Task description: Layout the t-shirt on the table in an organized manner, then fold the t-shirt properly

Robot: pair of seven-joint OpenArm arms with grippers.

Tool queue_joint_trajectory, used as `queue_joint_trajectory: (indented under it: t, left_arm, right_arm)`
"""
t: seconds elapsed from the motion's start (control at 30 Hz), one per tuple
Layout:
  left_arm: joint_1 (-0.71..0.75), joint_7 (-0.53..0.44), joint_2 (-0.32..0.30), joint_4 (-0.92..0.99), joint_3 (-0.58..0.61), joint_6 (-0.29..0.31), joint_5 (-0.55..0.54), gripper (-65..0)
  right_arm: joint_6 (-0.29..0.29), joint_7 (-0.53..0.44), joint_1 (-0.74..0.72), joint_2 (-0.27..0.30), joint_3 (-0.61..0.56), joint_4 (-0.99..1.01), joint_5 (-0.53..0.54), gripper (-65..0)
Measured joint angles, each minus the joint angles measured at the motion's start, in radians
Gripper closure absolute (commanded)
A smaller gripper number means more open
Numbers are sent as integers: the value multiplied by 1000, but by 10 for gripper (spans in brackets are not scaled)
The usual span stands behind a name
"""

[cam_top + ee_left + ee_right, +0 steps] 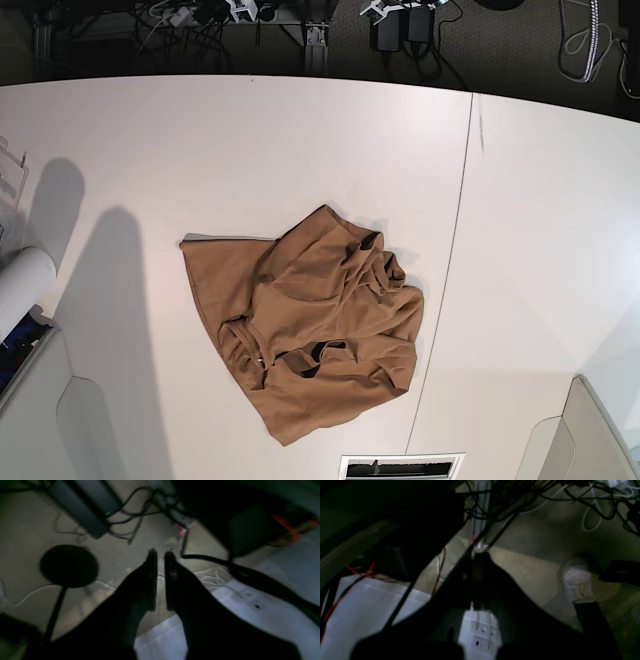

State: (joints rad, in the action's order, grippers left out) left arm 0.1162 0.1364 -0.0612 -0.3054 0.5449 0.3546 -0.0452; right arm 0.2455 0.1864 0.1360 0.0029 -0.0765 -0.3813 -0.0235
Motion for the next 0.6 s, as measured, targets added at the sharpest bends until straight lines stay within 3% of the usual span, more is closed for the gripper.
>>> queue_joint_trajectory:
  t: [0.13,0.27,0.6]
  left_arm:
    - [0,-3,0,0,2,76,0,-91]
    - [0,-3,0,0,2,79,0,-91]
    - [104,6,-21,-110,2,95,2,-91]
  right_arm:
    - [0,0,0,0,0,0,0,0]
    - [9,0,0,0,0,0,0,0]
    - [136,-3,97,3,0,-59,0,0]
